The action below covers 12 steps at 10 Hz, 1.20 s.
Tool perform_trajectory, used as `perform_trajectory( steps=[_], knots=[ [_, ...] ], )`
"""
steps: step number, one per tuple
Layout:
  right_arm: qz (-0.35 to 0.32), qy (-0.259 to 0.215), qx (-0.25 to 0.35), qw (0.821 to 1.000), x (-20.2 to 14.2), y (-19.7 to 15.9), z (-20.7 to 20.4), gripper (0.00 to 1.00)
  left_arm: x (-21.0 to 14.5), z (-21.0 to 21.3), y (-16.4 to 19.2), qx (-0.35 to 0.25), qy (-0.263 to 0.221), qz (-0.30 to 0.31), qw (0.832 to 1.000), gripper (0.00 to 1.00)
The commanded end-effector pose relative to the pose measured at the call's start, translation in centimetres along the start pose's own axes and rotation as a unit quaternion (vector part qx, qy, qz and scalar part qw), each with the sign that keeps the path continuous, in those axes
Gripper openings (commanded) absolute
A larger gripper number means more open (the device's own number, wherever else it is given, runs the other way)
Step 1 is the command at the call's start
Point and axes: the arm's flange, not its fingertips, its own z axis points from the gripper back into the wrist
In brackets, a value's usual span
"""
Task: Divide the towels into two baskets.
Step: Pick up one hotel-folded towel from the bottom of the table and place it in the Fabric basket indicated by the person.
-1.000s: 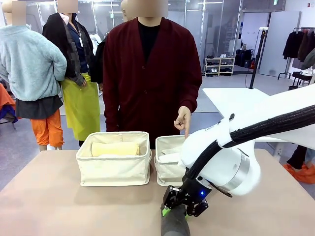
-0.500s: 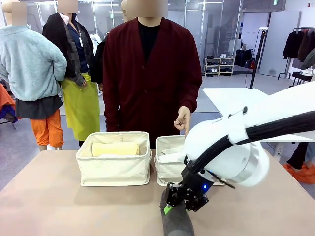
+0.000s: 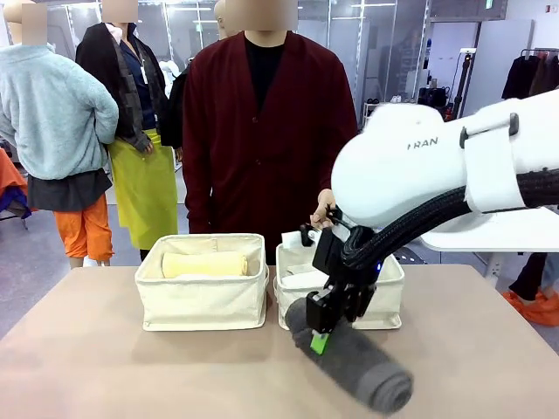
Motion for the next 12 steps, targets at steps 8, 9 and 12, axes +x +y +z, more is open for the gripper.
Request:
perform_trajectory(
  steps=[8, 9, 12],
  knots=[
    [0.27, 0.049, -0.071, 0.959, 0.4, 0.2, 1.3, 0.42, -0.2, 0.3, -0.4, 0.002, 0.006, -0.003, 1.0, 1.0],
    [0.3, 0.043, -0.132, 0.944, -0.2, -0.7, 1.8, 0.42, -0.2, 0.3, -0.4, 0.002, 0.006, -0.003, 1.0, 1.0],
    [0.383, 0.043, -0.2, 0.901, 3.9, -2.6, 7.1, 0.42, -0.2, 0.3, -0.4, 0.002, 0.006, -0.003, 1.0, 1.0]
  ],
)
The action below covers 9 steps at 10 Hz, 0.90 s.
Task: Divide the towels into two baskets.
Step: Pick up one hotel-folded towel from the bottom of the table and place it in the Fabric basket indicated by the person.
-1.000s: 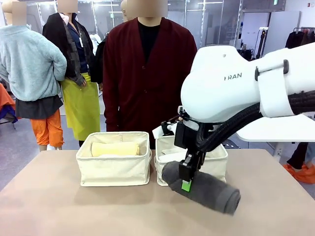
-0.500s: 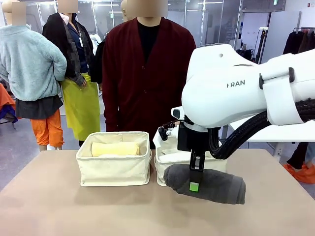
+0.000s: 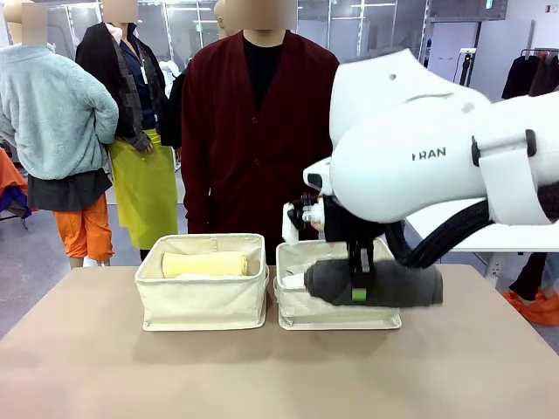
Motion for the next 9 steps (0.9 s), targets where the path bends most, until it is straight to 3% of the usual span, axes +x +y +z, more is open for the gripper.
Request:
perform_trajectory(
  steps=[1, 5, 9],
  knots=[
    [0.063, -0.015, -0.029, 0.997, 0.8, -4.8, 1.0, 0.42, -0.2, 0.3, -0.4, 0.003, 0.006, -0.003, 1.0, 1.0],
    [0.154, 0.007, -0.06, 0.986, 2.9, -14.7, -3.2, 0.42, -0.2, 0.3, -0.4, 0.003, 0.006, -0.003, 1.0, 1.0],
    [0.099, -0.006, -0.083, 0.992, 5.0, -22.2, -8.6, 0.42, -0.2, 0.3, -0.4, 0.003, 0.006, -0.003, 1.0, 1.0]
  ],
)
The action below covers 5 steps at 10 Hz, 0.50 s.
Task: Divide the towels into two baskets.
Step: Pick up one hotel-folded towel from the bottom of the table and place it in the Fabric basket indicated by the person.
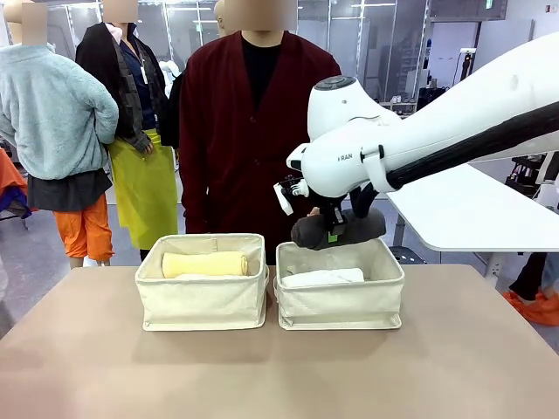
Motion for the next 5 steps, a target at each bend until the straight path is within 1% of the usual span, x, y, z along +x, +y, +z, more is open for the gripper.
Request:
perform_trajectory(
  steps=[1, 2, 3, 4, 5],
  knots=[
    [-0.044, 0.0, 0.001, 0.999, 1.2, -2.3, -1.7, 0.42, -0.2, 0.3, -0.4, 0.003, 0.005, -0.003, 1.0, 1.0],
    [-0.053, 0.005, 0.009, 0.999, 1.1, -2.7, -2.9, 0.42, -0.2, 0.3, -0.4, 0.003, 0.005, -0.003, 1.0, 1.0],
    [-0.059, 0.001, 0.028, 0.998, 0.8, -2.9, -3.9, 0.62, -0.2, 0.3, -0.4, 0.003, 0.005, -0.003, 1.0, 1.0],
    [-0.064, 0.006, 0.03, 0.997, 0.6, -2.7, -4.4, 0.73, -0.2, 0.3, -0.4, 0.003, 0.005, -0.003, 1.0, 1.0],
    [-0.067, 0.01, 0.029, 0.997, 0.3, -2.6, -4.4, 0.93, -0.2, 0.3, -0.4, 0.003, 0.005, -0.003, 1.0, 1.0]
  ],
)
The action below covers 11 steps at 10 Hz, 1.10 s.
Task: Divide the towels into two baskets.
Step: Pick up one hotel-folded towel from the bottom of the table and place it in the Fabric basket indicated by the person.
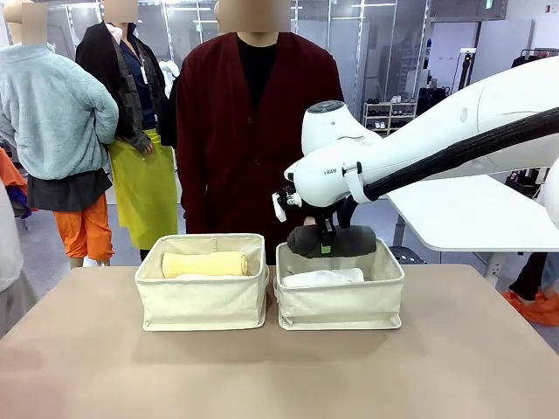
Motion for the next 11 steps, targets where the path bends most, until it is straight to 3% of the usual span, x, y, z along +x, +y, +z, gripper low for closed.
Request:
perform_trajectory(
  steps=[1, 5, 6, 11],
  knots=[
    [-0.016, 0.013, -0.004, 1.0, -0.1, 0.0, 1.1, 1.0, -0.2, 0.3, -0.4, 0.003, 0.006, -0.003, 1.0, 1.0],
    [-0.02, 0.028, -0.013, 0.999, -1.7, 3.7, 3.3, 1.0, -0.2, 0.3, -0.4, 0.003, 0.006, -0.003, 1.0, 1.0],
    [-0.008, 0.005, -0.007, 1.0, -0.5, 0.1, 2.1, 1.0, -0.2, 0.3, -0.4, 0.003, 0.006, -0.003, 1.0, 1.0],
    [-0.008, 0.005, -0.007, 1.0, -0.5, 0.1, 2.1, 1.0, -0.2, 0.3, -0.4, 0.003, 0.006, -0.003, 1.0, 1.0]
  ],
)
